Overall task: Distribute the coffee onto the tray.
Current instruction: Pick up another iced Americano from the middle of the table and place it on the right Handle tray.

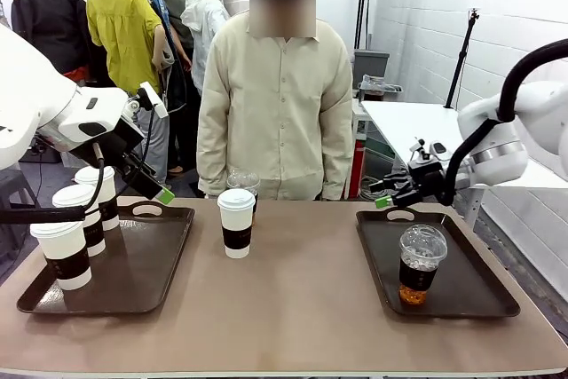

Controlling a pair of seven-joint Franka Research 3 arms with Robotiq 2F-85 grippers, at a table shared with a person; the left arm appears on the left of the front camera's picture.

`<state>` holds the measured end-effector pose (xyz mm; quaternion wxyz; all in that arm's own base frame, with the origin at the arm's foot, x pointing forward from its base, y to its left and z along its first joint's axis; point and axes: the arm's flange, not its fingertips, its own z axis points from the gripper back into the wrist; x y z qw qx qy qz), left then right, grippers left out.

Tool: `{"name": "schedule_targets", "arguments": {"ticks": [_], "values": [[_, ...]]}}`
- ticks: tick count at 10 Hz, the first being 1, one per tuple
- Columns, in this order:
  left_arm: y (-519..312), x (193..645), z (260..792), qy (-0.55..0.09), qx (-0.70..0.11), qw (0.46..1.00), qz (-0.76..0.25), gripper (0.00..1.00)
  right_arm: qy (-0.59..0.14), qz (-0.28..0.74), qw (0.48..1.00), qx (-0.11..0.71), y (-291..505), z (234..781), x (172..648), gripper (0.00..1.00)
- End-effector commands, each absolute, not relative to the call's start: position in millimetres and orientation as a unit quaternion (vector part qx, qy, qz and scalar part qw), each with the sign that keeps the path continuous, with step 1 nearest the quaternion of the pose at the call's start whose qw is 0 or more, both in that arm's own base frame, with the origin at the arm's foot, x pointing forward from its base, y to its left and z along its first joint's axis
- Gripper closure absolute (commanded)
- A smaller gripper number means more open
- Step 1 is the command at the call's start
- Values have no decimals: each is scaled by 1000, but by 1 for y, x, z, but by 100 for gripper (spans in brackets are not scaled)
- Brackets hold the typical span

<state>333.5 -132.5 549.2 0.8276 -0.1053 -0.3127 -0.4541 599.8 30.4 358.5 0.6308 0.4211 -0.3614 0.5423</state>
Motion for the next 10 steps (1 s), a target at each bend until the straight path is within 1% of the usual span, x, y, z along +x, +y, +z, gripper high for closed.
{"name": "schedule_targets", "arguments": {"ticks": [1, 6, 10], "values": [[-132, 333, 549, -311, -105, 828, -455, 0, -344, 548, 637, 419, 52, 356, 618, 0], [-132, 333, 549, -311, -105, 828, -455, 0, -351, 553, 627, 422, 100, 335, 623, 0], [-132, 333, 549, -311, -105, 828, -455, 0, -387, 535, 615, 430, 126, 322, 627, 0]]}}
